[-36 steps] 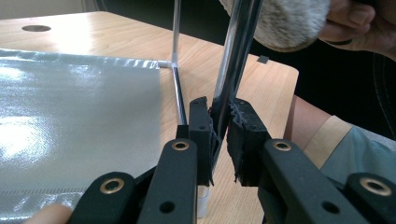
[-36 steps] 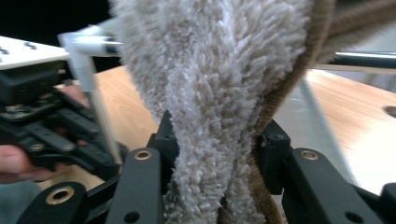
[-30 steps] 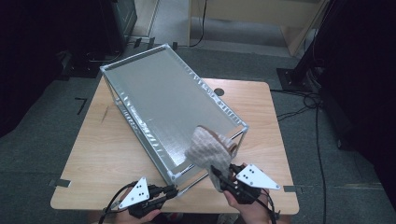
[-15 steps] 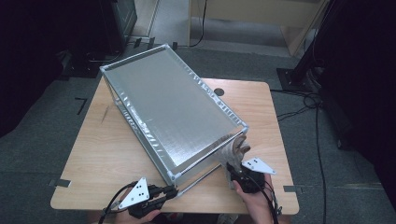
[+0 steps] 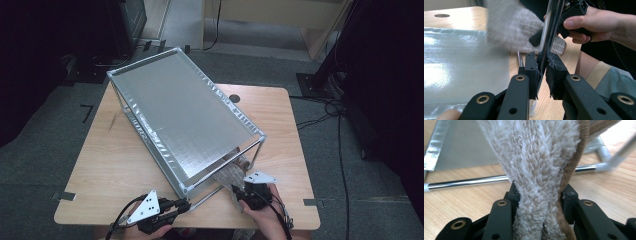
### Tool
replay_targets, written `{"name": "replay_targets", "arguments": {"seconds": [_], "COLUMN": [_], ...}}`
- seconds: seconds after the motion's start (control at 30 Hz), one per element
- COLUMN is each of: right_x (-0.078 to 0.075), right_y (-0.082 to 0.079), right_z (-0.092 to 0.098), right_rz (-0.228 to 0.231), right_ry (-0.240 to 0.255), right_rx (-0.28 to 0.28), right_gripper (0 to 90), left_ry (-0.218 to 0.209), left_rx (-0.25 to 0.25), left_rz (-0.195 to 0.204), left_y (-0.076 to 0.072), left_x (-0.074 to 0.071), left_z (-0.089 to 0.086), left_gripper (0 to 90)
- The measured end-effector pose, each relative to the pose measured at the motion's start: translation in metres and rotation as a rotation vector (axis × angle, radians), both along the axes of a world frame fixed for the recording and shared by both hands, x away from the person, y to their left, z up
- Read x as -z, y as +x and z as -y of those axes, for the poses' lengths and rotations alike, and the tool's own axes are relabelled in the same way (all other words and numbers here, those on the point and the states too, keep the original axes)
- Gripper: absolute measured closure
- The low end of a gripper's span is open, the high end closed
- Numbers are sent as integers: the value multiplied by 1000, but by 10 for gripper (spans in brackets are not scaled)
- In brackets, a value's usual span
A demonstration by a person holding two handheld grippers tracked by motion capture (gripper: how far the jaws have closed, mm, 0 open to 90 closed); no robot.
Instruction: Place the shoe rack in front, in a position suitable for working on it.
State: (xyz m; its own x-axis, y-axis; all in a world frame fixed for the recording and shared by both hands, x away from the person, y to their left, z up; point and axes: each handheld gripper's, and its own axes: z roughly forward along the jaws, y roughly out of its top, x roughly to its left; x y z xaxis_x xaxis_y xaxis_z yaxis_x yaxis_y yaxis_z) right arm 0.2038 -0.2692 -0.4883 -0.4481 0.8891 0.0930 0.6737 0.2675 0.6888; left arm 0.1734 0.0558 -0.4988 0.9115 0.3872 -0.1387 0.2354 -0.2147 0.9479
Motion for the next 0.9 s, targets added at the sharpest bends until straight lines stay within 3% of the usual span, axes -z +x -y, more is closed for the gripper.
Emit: {"name": "replay_targets", "arguments": {"seconds": [0.07, 0.27, 0.3, 0.33, 0.4, 0.5, 0.57, 0.67, 0.7, 0.83, 0.87, 0.9], "right_x": [-1, -20, -20, -29, -40, -53, -57, -65, -69, -72, -74, -74], "right_y": [0, -4, -4, -7, -11, -18, -20, -25, -28, -33, -35, -36], "right_z": [-1, 11, 11, 18, 25, 30, 30, 25, 17, 3, -7, -11], "right_rz": [7, 99, 99, 154, 218, 300, 315, 346, 362, 363, 360, 357], "right_ry": [1, 164, 164, 221, 274, 300, 312, 322, 313, 305, 288, 286], "right_rx": [-3, 50, 50, 89, 128, 153, 154, 118, 65, -5, -65, -88], "right_gripper": [630, 630, 630, 630, 630, 632, 632, 633, 634, 635, 635, 636], "left_ry": [-1, -1, -1, -1, -1, -1, -1, -1, -1, -4, -4, -4], "left_rx": [1, -1, -1, 1, 1, 1, 0, -1, -1, 0, -1, 0], "left_rz": [-1, 0, 0, 0, -1, -3, -3, -1, -2, -4, -3, -4], "left_y": [0, 0, 0, 0, 0, 0, 0, 0, 0, 0, 0, 0], "left_x": [0, 0, 0, 0, 0, 1, 1, 1, 1, 1, 2, 2], "left_z": [0, 0, 0, 0, 0, 0, 1, 1, 1, 1, 1, 1], "left_gripper": [800, 800, 801, 801, 801, 801, 801, 802, 801, 801, 801, 801]}}
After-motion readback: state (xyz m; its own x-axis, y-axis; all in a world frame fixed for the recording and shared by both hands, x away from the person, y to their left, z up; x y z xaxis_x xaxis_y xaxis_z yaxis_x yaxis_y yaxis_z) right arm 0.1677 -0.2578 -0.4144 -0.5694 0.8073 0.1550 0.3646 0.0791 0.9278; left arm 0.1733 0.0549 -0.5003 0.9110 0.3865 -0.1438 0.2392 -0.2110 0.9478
